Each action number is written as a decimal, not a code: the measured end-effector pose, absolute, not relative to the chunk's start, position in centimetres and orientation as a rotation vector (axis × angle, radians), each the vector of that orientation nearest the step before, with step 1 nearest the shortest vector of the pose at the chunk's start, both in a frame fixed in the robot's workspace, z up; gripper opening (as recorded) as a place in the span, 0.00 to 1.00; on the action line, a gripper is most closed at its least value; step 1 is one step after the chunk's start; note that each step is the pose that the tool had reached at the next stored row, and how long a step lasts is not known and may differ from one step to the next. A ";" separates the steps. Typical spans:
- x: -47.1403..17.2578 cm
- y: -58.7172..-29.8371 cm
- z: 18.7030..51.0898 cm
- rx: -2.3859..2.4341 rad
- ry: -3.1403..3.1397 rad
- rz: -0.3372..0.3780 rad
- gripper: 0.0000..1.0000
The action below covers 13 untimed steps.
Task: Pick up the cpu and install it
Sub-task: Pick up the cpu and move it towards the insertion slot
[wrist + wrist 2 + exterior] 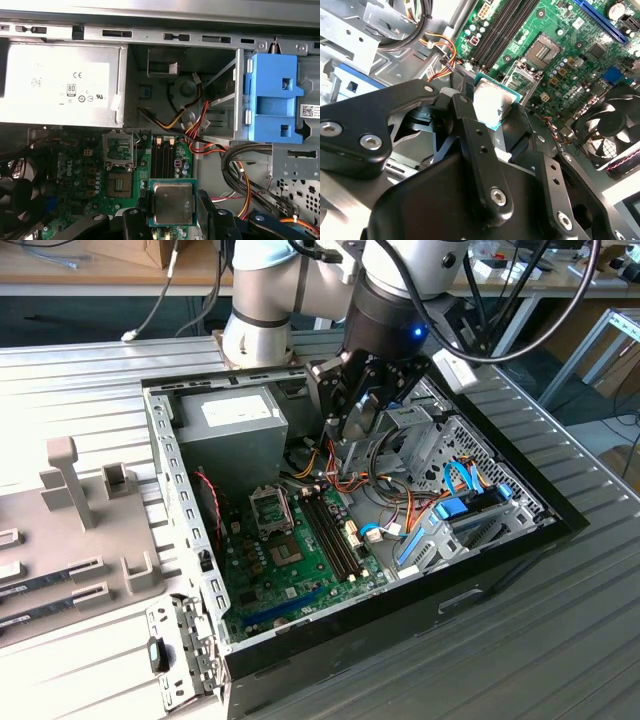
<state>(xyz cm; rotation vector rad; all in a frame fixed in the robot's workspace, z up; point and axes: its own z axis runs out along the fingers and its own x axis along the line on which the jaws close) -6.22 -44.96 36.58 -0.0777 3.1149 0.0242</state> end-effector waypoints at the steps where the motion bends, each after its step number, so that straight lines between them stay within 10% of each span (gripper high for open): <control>1: -6.3 -45.0 36.5 -0.078 3.115 0.024 0.47; 13: -7.1 -45.1 35.8 -0.078 3.115 0.024 0.47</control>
